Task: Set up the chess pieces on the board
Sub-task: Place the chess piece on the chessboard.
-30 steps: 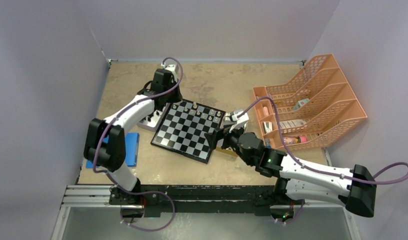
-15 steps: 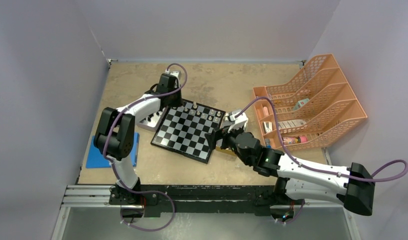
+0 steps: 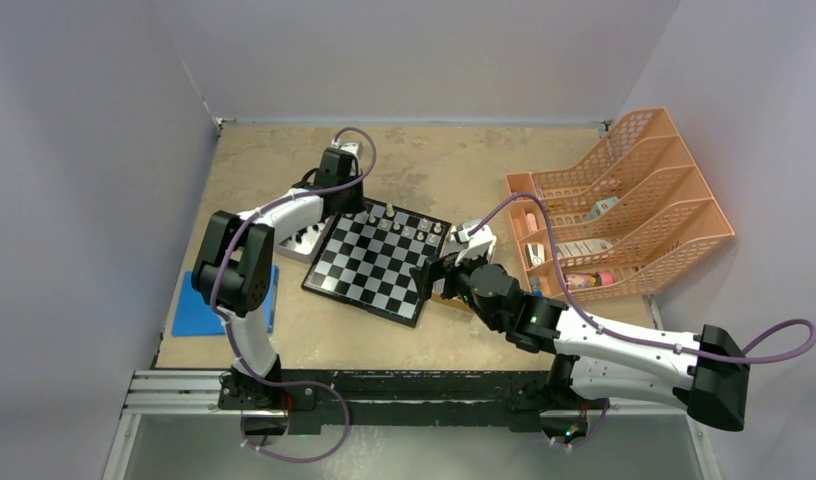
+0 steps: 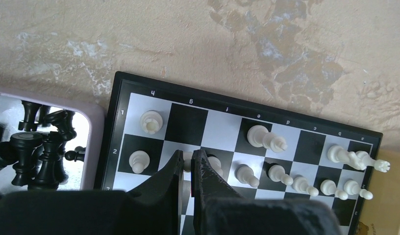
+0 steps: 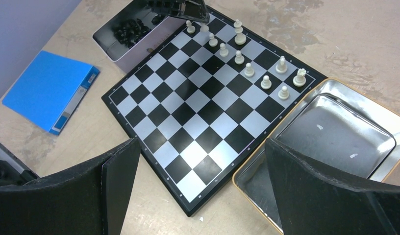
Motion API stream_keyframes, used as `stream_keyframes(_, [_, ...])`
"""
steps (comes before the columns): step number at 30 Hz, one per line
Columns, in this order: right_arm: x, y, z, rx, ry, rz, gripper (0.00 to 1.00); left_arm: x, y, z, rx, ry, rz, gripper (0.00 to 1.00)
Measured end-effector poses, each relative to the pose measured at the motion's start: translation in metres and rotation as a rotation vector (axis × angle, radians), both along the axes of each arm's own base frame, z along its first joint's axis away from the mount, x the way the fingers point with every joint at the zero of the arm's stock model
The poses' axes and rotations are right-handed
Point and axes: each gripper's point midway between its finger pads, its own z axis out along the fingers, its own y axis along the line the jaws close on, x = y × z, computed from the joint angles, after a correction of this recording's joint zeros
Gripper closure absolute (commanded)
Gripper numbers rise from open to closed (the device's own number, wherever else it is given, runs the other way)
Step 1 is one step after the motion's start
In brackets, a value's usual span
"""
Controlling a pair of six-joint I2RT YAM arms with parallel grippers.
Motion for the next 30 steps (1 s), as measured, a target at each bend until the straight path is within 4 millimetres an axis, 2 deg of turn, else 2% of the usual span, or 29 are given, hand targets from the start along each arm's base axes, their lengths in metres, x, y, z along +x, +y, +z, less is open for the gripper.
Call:
stream_keyframes(5, [0.000,0.000,0.001,0.000,0.000,0.001,0.01,-0.002,0.001,-0.010,0.009,0.022,0.001,1.00])
stream_keyframes(20, [-0.001,-0.002,0.005,0.006,0.001,0.001,0.01,-0.003,0.010,-0.014,0.056,0.030,0.021,0.98])
stream_keyframes(30, [-0.002,-0.002,0.009,0.025,0.000,-0.001,0.01,-0.005,0.009,-0.015,0.053,0.037,0.014,0.95])
